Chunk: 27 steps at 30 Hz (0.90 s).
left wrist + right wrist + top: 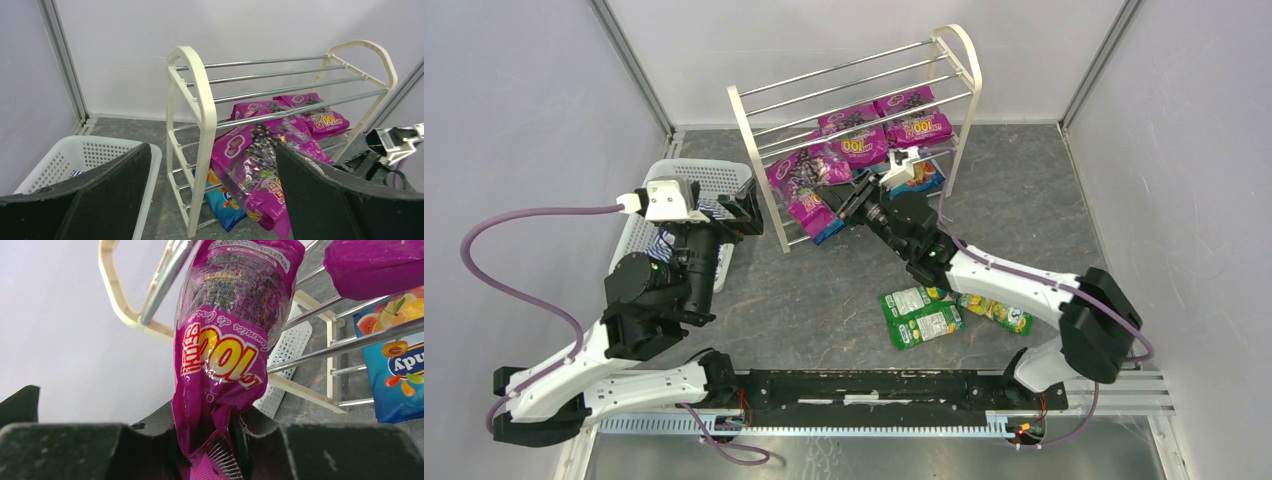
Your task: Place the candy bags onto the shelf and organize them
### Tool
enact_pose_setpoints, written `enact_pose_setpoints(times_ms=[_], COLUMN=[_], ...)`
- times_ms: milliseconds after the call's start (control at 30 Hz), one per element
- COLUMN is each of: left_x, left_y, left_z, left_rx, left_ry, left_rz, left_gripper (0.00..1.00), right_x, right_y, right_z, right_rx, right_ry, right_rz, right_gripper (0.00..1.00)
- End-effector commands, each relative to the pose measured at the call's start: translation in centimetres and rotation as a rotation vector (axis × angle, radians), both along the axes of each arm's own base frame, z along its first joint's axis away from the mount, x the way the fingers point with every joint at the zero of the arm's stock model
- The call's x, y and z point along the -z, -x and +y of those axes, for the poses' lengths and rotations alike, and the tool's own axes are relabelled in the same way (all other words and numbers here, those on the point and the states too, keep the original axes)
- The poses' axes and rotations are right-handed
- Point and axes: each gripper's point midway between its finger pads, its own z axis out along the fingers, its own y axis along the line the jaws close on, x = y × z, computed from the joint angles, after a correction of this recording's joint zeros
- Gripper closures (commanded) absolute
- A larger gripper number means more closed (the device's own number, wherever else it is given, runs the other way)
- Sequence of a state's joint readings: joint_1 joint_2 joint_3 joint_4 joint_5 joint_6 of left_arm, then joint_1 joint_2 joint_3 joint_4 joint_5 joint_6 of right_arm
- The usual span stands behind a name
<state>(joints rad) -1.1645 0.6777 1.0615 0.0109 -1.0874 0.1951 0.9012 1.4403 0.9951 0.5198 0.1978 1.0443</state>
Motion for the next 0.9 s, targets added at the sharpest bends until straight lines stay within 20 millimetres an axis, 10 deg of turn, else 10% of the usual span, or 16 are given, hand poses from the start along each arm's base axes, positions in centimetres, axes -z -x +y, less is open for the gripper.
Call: enact_pose_setpoints(times_ms=[0, 867], left_x=[-0.6, -0.1], left_y=[-0.1, -0.4], left_z=[0.0, 1.1], left_rx=[0.0, -0.038], left_ry=[0.022, 0.04], left_rz=[-0.024, -0.044], left_gripper=[0.01, 0.02], right_x=[-9.2, -6.4], right_y=[-0.5, -7.9], right_z=[0.6, 6.0], right_rx=[0.001, 0.183], right_ry=[-0.279, -0.375], right_rz=[-0.155, -0.083], right_gripper=[0.85, 0.86])
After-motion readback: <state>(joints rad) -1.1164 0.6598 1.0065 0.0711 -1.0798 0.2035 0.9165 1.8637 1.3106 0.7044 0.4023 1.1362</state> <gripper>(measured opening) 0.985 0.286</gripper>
